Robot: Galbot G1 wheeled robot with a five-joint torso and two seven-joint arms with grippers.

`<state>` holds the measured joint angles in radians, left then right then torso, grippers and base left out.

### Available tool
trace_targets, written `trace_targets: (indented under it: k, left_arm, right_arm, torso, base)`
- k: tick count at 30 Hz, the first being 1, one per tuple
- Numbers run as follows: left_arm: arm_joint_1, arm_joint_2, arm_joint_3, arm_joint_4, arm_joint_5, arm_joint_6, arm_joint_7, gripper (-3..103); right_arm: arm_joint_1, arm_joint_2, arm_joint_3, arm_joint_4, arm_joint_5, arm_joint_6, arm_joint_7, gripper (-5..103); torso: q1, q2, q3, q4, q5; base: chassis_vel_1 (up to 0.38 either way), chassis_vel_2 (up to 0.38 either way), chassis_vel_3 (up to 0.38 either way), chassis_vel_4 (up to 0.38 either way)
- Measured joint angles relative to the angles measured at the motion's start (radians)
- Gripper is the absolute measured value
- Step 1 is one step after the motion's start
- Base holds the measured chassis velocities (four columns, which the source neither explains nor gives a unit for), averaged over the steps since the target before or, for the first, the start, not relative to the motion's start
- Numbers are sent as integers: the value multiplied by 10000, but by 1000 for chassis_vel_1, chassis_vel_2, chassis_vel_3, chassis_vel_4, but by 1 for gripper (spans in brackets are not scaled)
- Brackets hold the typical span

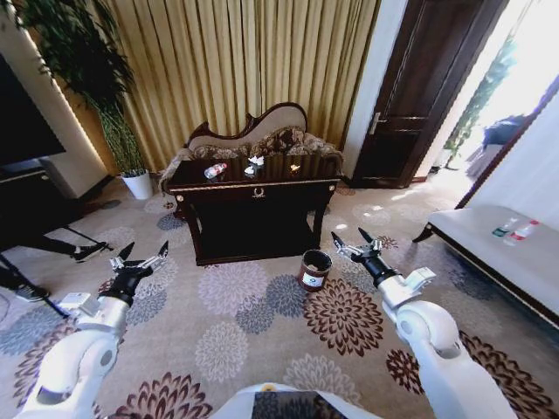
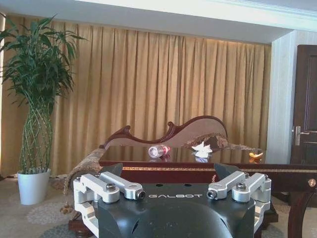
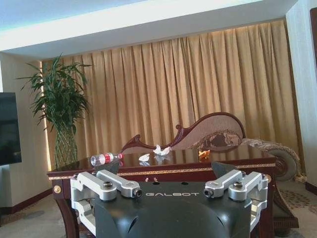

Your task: Move to the front of the table and place the trash on the table into the trash bin.

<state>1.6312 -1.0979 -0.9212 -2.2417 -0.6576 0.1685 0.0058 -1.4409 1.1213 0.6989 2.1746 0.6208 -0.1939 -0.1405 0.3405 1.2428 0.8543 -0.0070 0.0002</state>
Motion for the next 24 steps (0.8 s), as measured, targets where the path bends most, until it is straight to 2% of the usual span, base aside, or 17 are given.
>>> trace_targets:
  k: [24]
  left_arm:
    - [-20, -1, 22, 19, 24, -12, 19, 100]
  right_arm:
    - [79, 133, -233, -119, -254, 246, 0, 100]
  torso:
    - [0, 0, 0, 1, 0]
  base:
    - [-16, 15, 18, -17]
